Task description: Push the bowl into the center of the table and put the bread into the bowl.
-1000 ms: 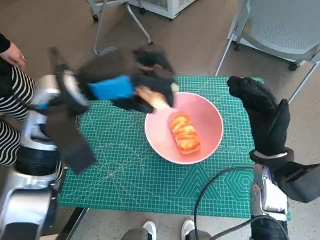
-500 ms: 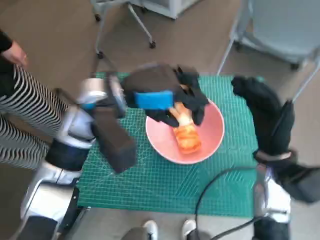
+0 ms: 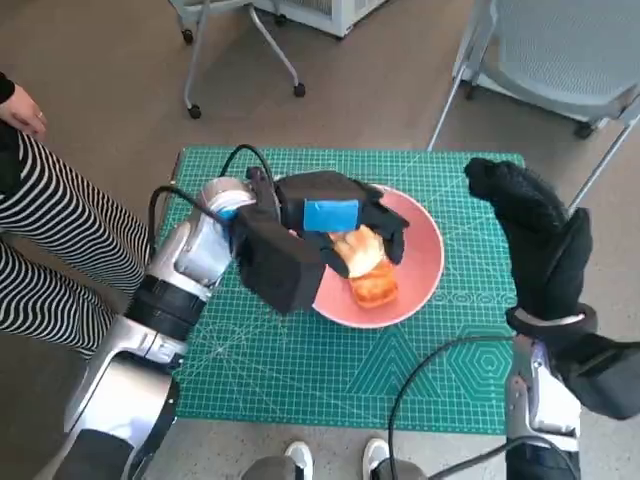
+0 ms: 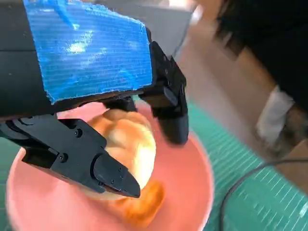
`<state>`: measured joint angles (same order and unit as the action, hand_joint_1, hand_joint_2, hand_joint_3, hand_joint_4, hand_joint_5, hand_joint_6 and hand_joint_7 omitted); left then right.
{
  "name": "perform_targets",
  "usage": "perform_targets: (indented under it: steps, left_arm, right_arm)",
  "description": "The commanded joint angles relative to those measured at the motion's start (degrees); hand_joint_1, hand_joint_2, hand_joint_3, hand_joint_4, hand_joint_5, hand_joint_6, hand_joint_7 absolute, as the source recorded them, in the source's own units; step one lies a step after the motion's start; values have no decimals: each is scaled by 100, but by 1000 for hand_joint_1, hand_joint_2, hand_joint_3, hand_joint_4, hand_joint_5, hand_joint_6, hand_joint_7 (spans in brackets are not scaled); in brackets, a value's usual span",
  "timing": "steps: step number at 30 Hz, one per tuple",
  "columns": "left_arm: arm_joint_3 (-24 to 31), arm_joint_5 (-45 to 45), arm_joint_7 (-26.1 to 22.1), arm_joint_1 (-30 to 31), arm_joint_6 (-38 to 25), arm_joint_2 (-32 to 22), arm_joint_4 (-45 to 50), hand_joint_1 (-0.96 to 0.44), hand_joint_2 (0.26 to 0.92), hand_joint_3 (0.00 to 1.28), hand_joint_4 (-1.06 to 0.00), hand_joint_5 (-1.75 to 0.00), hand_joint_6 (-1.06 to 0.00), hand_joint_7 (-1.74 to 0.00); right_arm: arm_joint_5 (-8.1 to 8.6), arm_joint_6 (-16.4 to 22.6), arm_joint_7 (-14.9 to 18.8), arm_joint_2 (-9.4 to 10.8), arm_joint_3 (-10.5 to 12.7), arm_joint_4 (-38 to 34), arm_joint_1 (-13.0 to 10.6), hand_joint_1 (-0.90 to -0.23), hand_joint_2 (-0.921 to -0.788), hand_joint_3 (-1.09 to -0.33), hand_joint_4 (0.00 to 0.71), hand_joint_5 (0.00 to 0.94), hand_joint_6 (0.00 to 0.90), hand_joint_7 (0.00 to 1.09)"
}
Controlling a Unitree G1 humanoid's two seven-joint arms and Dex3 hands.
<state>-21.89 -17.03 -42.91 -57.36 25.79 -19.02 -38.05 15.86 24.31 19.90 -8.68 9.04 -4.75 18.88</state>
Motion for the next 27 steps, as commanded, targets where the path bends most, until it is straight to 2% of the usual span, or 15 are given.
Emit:
perform_targets:
  steps: [1,6,11,18,22,27]
  left_arm:
    - [130,236,-209,43,-146,-20,86,-223,824,31,-118,-19,-233,-156]
    - [176,311,-238,71,-78,-61,87,-254,824,19,-63,-3,-212,-104]
    - [371,518,-260,126,283,-222,8,-347,780,6,-22,-2,-206,-84]
    - [606,765,-300,174,615,-358,-64,-443,777,4,-23,-4,-210,-67]
    - [901,1143,-349,209,906,-426,-222,-466,766,1,-52,-15,-218,-63]
    - [1354,1805,-465,304,925,-383,-261,-480,764,2,-89,-21,-237,-62]
  right_arm:
    - [14,-27,-76,53,15,-10,-159,-710,-921,-717,206,0,84,581]
    - [-4,-29,-105,61,8,-14,-148,-710,-921,-717,206,0,84,576]
    - [-27,-50,-159,66,5,-10,-113,-712,-921,-716,207,1,85,574]
    - [-49,-64,-205,61,-9,9,-87,-712,-921,-714,208,1,88,570]
    - [-69,-108,-246,49,-19,70,-71,-709,-921,-714,208,1,90,568]
    - [-68,-209,-295,4,-9,170,-44,-707,-921,-714,209,1,92,566]
